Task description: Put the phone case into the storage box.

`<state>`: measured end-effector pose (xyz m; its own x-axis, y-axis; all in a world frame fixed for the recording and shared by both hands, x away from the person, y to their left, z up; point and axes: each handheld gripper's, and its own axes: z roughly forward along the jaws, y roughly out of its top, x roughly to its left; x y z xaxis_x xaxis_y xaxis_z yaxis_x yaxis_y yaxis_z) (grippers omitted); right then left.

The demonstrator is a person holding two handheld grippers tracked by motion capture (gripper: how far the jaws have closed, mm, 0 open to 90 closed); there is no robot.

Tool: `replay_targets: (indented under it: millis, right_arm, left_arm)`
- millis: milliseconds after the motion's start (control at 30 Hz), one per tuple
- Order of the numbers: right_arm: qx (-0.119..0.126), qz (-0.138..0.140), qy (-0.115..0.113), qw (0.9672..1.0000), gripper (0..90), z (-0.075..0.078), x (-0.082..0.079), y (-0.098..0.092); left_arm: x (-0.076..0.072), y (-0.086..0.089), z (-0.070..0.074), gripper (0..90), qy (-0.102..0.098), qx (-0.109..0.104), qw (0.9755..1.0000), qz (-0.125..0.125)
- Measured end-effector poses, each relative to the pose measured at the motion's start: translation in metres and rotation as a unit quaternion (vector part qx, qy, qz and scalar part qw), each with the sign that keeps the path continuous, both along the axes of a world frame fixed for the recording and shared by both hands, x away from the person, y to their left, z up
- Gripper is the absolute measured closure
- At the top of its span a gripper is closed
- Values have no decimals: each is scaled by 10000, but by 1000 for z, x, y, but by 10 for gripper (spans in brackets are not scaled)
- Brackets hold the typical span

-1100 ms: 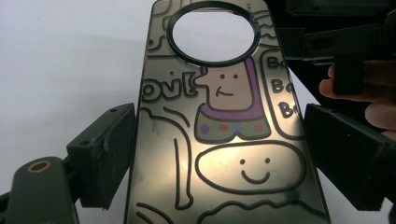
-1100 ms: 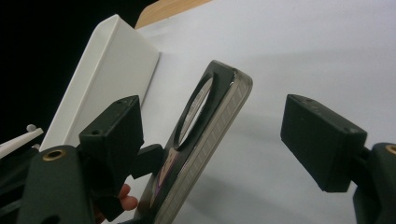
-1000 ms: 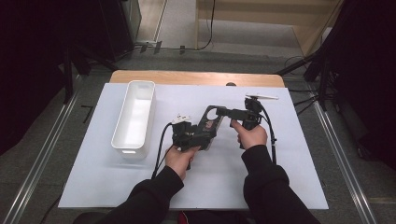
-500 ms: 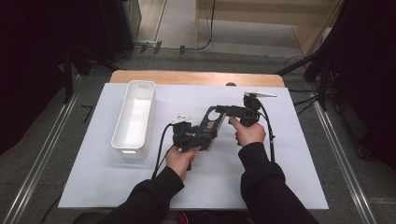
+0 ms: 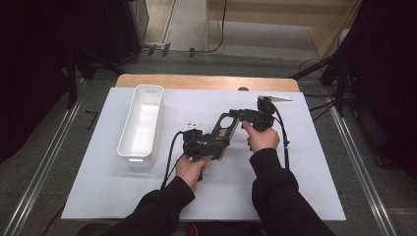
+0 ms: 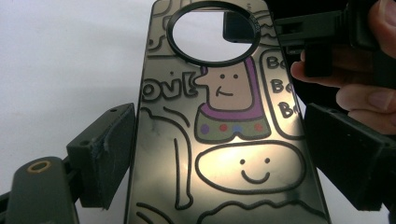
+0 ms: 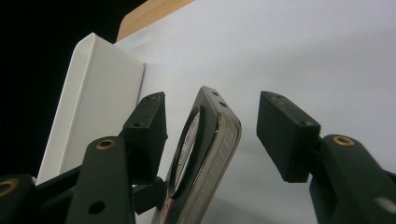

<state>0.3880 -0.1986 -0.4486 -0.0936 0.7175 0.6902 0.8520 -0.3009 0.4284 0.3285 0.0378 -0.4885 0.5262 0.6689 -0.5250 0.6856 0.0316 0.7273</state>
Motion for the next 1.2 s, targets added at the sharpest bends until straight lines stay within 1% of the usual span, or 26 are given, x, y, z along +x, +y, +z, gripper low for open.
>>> replay_targets:
  millis: [100,167,200,500,567,800,1033,1200]
  right_arm:
    - [84,-18,86,9999,460,0,1,0]
    - [37,-29,11,10000,484,0,0,0]
    - [21,-39,8,10000,489,1,0,-1]
    - [200,-81,165,9996,542,1,0,-2]
    - [198,-96,190,9996,559,1,0,-2]
    - [234,-82,291,9993,601,0,0,0]
    - [266,-88,317,9991,620,0,0,3]
    - [296,-97,334,9990,670,0,0,2]
  left_arm:
    - [0,0,-1,115,9,-18,10000,21]
    - [0,0,-1,114,-3,-35,10000,27]
    - [-1,0,-1,115,-23,-21,10000,30]
    - [-1,0,-3,114,-45,28,9999,96]
    - [-1,0,-4,115,-21,53,9999,105]
    - [-2,-1,-5,114,-37,58,9999,134]
    - [-2,0,-6,115,-59,35,9999,130]
    - [-2,0,-5,115,-88,26,9998,149]
